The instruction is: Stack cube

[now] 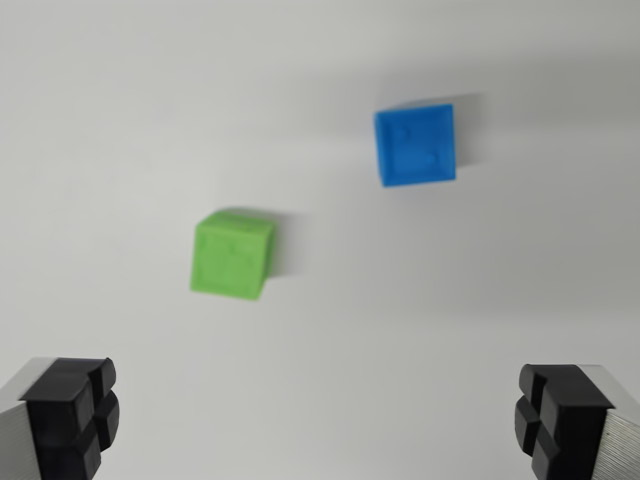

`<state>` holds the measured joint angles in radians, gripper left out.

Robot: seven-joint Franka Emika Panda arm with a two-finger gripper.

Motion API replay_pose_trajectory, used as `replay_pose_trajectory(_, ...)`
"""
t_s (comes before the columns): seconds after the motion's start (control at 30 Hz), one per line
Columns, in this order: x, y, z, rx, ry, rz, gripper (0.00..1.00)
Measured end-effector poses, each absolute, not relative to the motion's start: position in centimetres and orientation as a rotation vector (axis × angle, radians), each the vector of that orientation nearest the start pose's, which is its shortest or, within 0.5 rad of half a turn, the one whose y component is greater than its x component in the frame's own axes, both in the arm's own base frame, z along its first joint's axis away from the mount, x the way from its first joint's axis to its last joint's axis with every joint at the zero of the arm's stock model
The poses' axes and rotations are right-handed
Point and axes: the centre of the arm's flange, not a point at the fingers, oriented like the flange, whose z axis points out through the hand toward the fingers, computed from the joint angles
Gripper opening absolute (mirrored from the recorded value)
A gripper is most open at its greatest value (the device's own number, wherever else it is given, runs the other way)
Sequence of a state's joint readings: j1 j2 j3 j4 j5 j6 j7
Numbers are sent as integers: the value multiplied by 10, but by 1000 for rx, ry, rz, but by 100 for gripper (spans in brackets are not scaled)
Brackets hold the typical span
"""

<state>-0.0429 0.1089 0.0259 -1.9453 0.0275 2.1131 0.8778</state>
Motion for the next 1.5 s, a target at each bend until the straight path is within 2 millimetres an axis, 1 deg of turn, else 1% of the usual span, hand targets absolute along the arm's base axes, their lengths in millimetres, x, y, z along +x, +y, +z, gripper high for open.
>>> replay_pose_trajectory(0.63, 589, -9, 428, -2779, 1358, -63, 100)
replay_pose_trajectory(1.07, 593, -14, 410, -2786, 1352, -54, 100)
replay_pose_trajectory(1.5, 599, -22, 378, -2798, 1342, -44, 100)
